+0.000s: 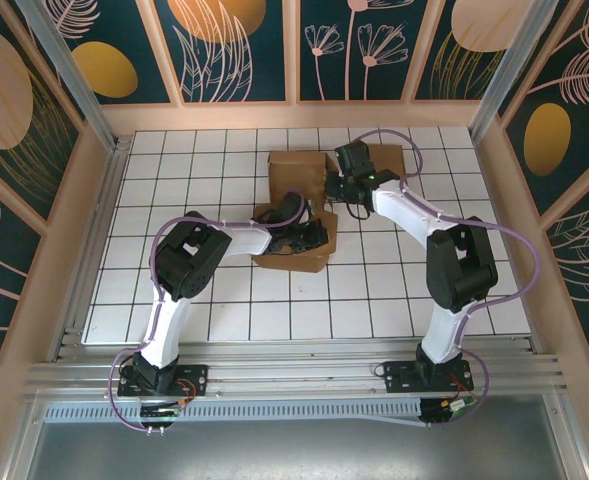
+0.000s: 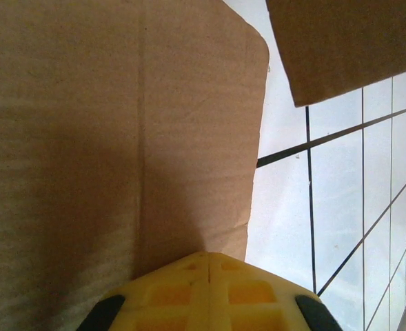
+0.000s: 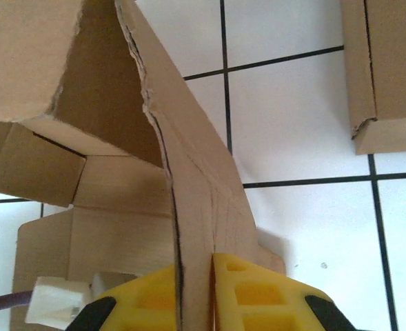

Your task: Fold the paper box

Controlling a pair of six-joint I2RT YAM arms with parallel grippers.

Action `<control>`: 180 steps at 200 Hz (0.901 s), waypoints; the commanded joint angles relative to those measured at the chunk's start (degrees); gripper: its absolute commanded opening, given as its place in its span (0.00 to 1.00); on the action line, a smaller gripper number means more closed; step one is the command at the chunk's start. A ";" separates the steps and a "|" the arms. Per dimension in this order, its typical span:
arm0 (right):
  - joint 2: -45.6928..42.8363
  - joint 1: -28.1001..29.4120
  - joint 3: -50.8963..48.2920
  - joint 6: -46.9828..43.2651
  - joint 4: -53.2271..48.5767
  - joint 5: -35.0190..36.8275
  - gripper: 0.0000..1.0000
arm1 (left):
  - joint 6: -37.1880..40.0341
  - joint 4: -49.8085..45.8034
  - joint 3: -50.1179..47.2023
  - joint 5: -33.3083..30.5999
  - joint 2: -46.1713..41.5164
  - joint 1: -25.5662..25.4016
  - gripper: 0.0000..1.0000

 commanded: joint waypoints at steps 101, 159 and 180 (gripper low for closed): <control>1.47 1.39 -11.31 7.62 9.40 2.75 0.15 | -0.52 0.54 -2.39 -4.48 -10.58 0.08 0.15; 0.18 1.84 -9.57 6.17 8.94 2.39 0.17 | 3.10 -10.92 -1.53 -18.92 -28.30 4.04 0.31; 0.54 2.09 -8.90 5.38 8.85 2.73 0.15 | 5.64 -15.57 2.15 -19.92 -29.92 9.22 0.38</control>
